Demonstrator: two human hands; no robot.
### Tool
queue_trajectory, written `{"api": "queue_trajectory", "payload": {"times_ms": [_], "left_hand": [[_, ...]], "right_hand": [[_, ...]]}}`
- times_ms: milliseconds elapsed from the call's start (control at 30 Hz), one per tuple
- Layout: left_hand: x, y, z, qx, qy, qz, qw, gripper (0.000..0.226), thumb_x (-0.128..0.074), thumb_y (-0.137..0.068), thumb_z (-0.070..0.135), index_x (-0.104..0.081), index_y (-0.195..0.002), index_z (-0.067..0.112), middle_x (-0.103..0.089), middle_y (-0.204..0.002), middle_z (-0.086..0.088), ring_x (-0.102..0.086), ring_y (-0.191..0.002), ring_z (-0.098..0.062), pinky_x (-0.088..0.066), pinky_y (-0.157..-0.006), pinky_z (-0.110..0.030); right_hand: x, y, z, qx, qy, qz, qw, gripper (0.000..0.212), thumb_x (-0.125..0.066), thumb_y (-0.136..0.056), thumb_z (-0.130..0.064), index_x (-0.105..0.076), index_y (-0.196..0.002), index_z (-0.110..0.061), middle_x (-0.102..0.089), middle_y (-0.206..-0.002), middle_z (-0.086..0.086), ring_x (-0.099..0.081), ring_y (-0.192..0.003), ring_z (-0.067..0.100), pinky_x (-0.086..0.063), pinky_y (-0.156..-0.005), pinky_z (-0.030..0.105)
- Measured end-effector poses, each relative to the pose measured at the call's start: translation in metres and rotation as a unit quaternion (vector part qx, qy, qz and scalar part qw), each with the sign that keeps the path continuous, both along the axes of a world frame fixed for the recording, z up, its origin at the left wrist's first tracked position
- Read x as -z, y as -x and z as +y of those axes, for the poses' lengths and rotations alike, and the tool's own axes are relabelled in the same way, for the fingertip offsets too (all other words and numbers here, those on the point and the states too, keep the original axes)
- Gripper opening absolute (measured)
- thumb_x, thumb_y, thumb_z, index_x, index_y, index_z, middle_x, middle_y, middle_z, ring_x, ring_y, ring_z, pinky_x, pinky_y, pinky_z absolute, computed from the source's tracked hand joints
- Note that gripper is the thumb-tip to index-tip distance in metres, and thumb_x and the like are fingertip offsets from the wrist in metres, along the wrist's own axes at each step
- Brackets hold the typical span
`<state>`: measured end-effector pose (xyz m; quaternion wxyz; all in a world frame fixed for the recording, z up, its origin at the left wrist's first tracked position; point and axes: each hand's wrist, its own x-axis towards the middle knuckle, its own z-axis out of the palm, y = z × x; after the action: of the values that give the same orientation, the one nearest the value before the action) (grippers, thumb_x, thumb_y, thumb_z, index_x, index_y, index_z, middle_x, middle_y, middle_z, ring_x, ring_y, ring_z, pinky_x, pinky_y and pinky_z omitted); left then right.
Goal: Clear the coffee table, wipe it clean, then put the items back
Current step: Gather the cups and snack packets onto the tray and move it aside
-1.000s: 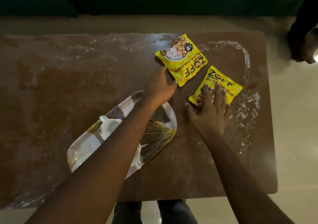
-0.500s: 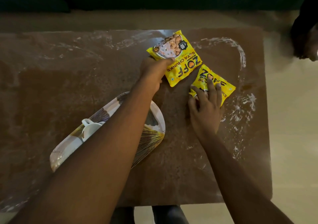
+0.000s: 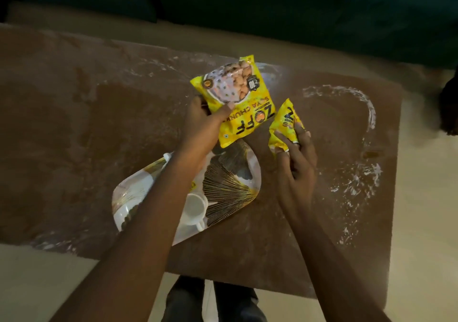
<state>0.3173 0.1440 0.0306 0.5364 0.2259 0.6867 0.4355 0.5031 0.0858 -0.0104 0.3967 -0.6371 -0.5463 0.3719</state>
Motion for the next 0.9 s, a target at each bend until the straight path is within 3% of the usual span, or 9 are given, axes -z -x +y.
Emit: {"api": "queue_trajectory", "payload": {"times_ms": [100,167,267,433,533,700,800,900], "left_hand": [[-0.013,0.039,-0.033,-0.038,0.001,0.024,0.999,0.037,-0.072,-0.087,0.018,-0.055,-0.119,0.011,-0.070,-0.114,-0.008,-0.070,-0.101,-0.025,-0.056,-0.085,-0.056],[-0.018,0.063,-0.057,-0.070,0.010,0.043,0.997,0.037,-0.071,-0.088,0.018,-0.055,-0.121,0.012,-0.070,-0.115,-0.006,-0.069,-0.102,-0.024,-0.055,-0.085,-0.056],[-0.017,0.092,-0.096,-0.111,0.023,0.065,0.991,0.037,-0.068,-0.089,0.017,-0.054,-0.123,0.009,-0.070,-0.114,-0.007,-0.069,-0.101,-0.024,-0.056,-0.085,-0.054],[0.004,0.130,-0.165,-0.152,0.043,0.044,0.986,0.032,-0.062,-0.093,0.017,-0.056,-0.124,0.016,-0.069,-0.117,-0.005,-0.070,-0.100,-0.020,-0.060,-0.075,-0.039],[0.022,0.141,-0.198,-0.151,0.079,0.042,0.984,0.029,-0.064,-0.091,0.015,-0.059,-0.119,0.021,-0.070,-0.113,-0.003,-0.069,-0.098,-0.020,-0.057,-0.083,-0.041],[0.048,0.129,-0.227,-0.102,0.110,0.038,0.988,0.028,-0.064,-0.090,0.006,-0.058,-0.115,0.019,-0.068,-0.103,0.002,-0.065,-0.092,-0.014,-0.056,-0.067,-0.017],[0.062,0.122,-0.230,-0.059,0.101,0.050,0.992,0.046,-0.068,-0.089,0.010,-0.051,-0.132,0.015,-0.065,-0.123,-0.004,-0.063,-0.111,-0.017,-0.055,-0.091,-0.034],[0.076,0.124,-0.230,-0.046,0.113,0.106,0.987,0.047,-0.071,-0.082,0.034,-0.053,-0.125,0.028,-0.063,-0.127,0.000,-0.061,-0.115,-0.018,-0.049,-0.099,-0.050]], "right_hand": [[-0.007,0.023,-0.008,-0.076,-0.017,-0.014,0.997,0.032,-0.054,-0.096,-0.016,-0.071,-0.122,-0.021,-0.042,-0.154,-0.001,-0.028,-0.148,0.019,-0.027,-0.118,0.030],[-0.008,0.037,-0.012,-0.131,-0.017,-0.012,0.991,0.032,-0.055,-0.094,-0.019,-0.070,-0.121,-0.026,-0.043,-0.154,-0.003,-0.027,-0.149,0.024,-0.028,-0.118,0.038],[0.000,0.048,-0.016,-0.205,-0.016,-0.012,0.979,0.032,-0.054,-0.092,-0.023,-0.069,-0.120,-0.032,-0.041,-0.155,-0.004,-0.026,-0.149,0.022,-0.028,-0.118,0.036],[0.029,0.054,-0.020,-0.321,-0.046,-0.094,0.941,0.035,-0.053,-0.092,-0.019,-0.072,-0.122,-0.021,-0.041,-0.155,0.002,-0.024,-0.150,0.025,-0.028,-0.118,0.044],[0.039,0.048,-0.023,-0.358,-0.063,-0.147,0.920,0.037,-0.051,-0.091,-0.020,-0.072,-0.122,-0.021,-0.045,-0.153,0.006,-0.027,-0.149,0.030,-0.032,-0.116,0.046],[0.047,0.041,-0.030,-0.416,-0.085,-0.230,0.876,0.037,-0.055,-0.091,-0.025,-0.070,-0.125,-0.025,-0.045,-0.154,0.002,-0.029,-0.148,0.030,-0.039,-0.108,0.054],[0.046,0.038,-0.042,-0.417,-0.062,-0.275,0.864,0.040,-0.050,-0.095,-0.034,-0.064,-0.132,-0.032,-0.038,-0.157,-0.006,-0.024,-0.151,0.021,-0.030,-0.112,0.056],[0.039,0.044,-0.050,-0.369,-0.029,-0.322,0.871,0.044,-0.035,-0.102,-0.041,-0.049,-0.144,-0.037,-0.037,-0.157,-0.014,-0.021,-0.150,0.008,-0.012,-0.119,0.044]]}}
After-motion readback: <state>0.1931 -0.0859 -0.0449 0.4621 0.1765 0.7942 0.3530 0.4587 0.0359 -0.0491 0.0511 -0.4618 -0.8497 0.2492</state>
